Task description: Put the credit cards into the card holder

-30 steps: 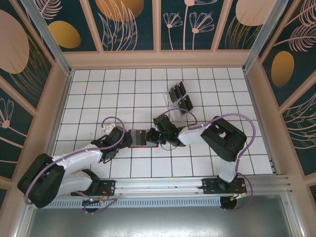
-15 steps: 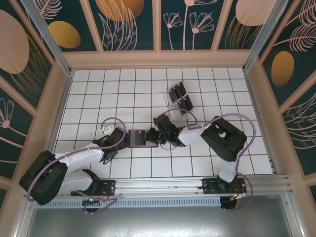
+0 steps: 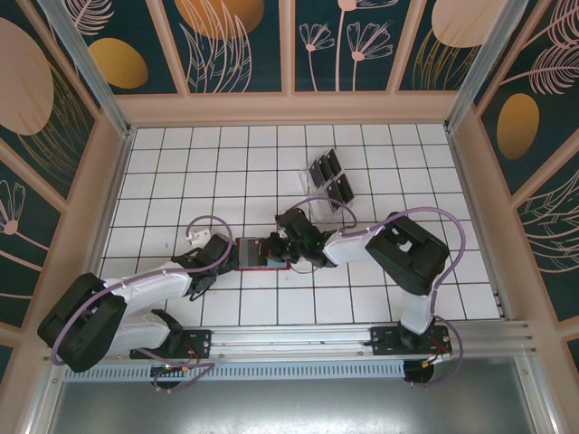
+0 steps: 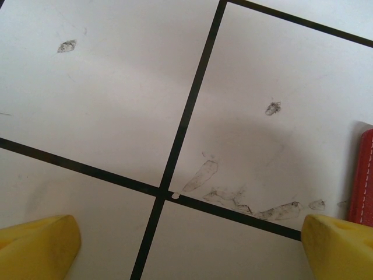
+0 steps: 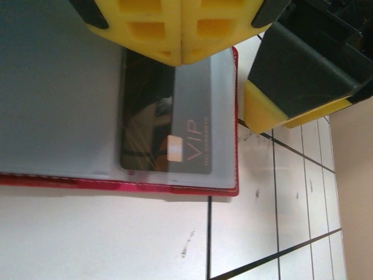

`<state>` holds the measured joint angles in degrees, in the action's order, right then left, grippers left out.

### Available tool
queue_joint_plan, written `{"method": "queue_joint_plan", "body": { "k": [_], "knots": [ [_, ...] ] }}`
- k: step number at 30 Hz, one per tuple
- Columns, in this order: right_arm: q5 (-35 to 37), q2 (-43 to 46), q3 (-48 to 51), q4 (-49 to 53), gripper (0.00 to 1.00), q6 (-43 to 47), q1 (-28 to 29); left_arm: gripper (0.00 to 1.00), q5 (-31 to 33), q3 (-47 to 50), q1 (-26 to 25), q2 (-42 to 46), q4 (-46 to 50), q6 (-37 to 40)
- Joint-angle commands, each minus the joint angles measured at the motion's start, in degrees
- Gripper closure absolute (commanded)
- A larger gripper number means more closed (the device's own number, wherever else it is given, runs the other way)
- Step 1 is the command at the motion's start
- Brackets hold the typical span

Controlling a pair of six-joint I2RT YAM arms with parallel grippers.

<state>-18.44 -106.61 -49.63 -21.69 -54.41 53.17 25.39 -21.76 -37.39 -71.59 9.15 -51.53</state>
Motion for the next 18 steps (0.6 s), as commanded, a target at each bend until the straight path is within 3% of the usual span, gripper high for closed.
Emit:
{"method": "queue_joint_plan", "body": {
  "k": [1, 6, 18],
  "knots": [
    [-1.3, -1.6, -2.2, -1.3, 0.96, -0.5, 0.9, 0.02, -7.1, 2.0, -0.2, -2.7, -4.3, -0.9],
    [-0.1, 0.2, -2.7, 0.1, 0.94, 0.5, 1.0, 0.02, -7.0, 2.0, -0.5, -2.2, -4.3, -0.8],
    [7.3, 6.7, -0.9, 9.7, 0.7, 5.0, 0.3, 0.01, -7.2, 2.3, -0.6, -1.7, -4.6, -0.2]
  ]
}}
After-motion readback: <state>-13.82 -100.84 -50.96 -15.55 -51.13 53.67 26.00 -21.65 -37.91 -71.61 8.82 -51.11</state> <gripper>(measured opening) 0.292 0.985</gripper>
